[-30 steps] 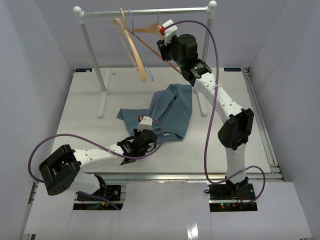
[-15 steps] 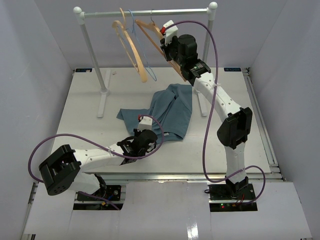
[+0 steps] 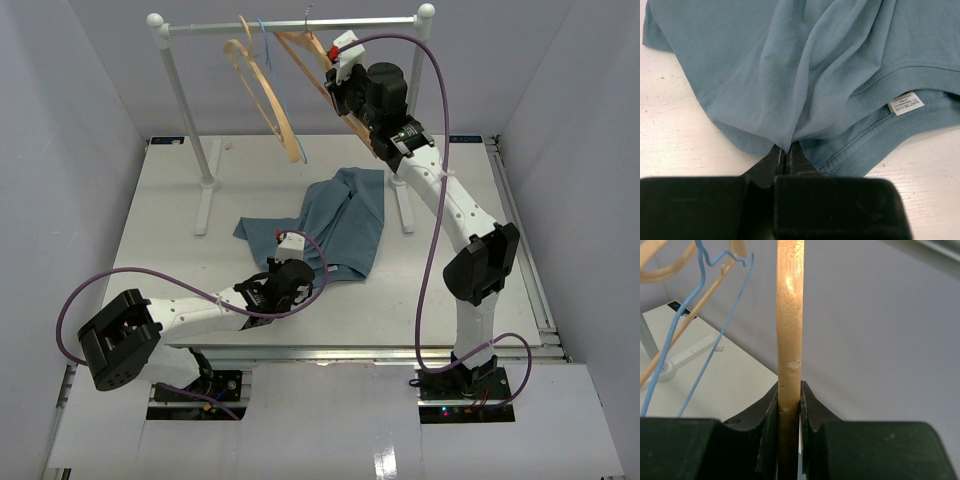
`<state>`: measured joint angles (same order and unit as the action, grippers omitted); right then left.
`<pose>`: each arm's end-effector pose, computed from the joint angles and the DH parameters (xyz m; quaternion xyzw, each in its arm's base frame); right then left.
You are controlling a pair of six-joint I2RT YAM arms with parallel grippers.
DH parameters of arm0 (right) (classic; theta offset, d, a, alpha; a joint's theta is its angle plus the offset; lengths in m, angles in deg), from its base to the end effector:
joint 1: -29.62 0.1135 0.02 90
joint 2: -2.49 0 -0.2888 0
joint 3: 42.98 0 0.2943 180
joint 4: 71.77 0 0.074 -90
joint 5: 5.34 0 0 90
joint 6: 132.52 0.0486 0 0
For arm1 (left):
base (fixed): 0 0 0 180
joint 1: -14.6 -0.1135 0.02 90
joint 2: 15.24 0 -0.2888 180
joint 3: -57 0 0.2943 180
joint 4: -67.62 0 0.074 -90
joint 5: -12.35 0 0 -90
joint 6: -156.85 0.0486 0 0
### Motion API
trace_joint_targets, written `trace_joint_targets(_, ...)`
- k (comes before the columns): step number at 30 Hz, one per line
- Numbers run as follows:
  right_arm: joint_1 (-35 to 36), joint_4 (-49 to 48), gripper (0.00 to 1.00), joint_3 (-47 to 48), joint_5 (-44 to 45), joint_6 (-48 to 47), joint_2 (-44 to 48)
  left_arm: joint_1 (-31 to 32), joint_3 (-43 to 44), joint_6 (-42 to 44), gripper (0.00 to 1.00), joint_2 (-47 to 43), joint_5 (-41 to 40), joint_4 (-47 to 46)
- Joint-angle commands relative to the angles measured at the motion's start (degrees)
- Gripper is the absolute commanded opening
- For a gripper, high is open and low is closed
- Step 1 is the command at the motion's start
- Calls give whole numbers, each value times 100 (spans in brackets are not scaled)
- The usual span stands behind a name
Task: Place the t-shirt on the hanger
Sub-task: Pick up the hanger from the clothesline.
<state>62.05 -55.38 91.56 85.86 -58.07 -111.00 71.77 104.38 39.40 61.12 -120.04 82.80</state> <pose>0.4495 0.2844 0.4940 -0.2685 0.6223 0.1009 0.7283 0.1838 -0.2244 0.1750 0.0841 0.8661 0.0018 0.4927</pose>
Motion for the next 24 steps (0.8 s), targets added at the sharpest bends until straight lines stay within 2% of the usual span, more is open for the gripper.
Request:
trace_joint_targets(1, 1, -348, 8, 79, 142, -46, 369, -4, 149, -16, 0, -158, -20, 8)
trace_joint_targets(3, 1, -87, 8, 79, 214, 9, 461, -4, 155, -16, 0, -134, -24, 9)
trace_joint_targets(6, -8, 265, 8, -474, 206, 142, 826, -4, 156, -33, 0, -121, -24, 18)
trace_joint_targets(10, 1, -298, 8, -2477, 144, 192, 1962, -4, 139, -44, 0, -142, -80, 22)
trace_joint_targets(13, 1, -484, 8, -3238, 143, 185, 2670, -4, 147, -78, 0, -183, -23, 61)
trace_joint_targets(16, -8, -119, 8, -3767, 15, 278, 3156, -4, 122, -180, 0, -277, 166, 2)
trace_joint_targets(20, -8, 69, 8, -4849, 283, 475, 3969, -13, 193, -480, 0, -315, 472, 0)
trace_joint_targets(24, 7, 891, 8, -6154, 276, 778, 5208, -24, 646, -786, 0, -168, 483, 731)
